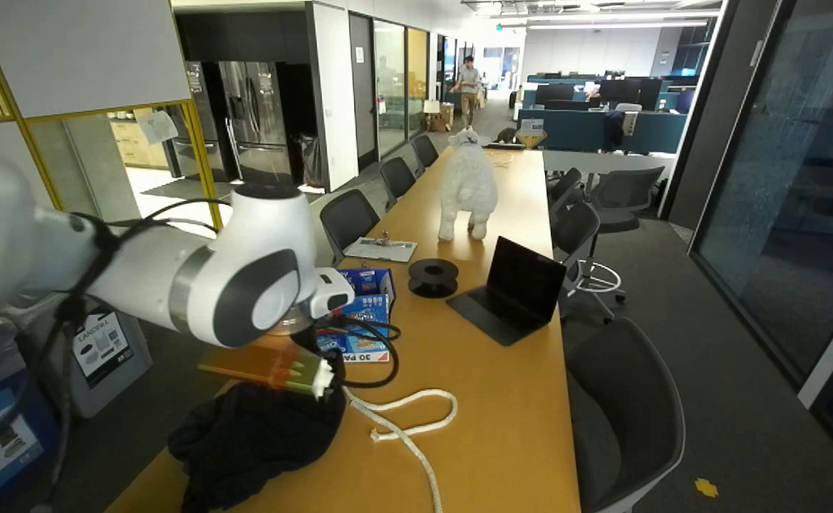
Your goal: Put the ropes in the box
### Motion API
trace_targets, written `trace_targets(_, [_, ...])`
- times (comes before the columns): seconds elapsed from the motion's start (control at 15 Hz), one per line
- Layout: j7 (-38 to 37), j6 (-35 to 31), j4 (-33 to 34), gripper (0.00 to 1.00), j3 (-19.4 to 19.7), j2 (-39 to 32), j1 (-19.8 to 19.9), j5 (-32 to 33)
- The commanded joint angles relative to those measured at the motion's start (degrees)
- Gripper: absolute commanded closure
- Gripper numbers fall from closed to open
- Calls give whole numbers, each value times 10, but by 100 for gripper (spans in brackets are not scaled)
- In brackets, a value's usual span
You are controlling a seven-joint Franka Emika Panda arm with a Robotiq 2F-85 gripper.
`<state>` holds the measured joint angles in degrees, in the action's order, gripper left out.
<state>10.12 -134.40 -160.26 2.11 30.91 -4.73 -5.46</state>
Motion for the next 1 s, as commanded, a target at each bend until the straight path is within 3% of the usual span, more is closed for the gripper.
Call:
trace_targets(0.0, [152,-102,1,0,90,-133,-18,-46])
trace_targets(0.27, [322,-144,32,0,145,-284,-10,-124])
trace_targets(0.53, [401,-158,85,0,85,-416,41,-164])
trace_targets(0.8, [393,-179,162,0,28,-524,101,-118])
trace_targets(0.93, [363,-201,198,0,22,-565,119,-81])
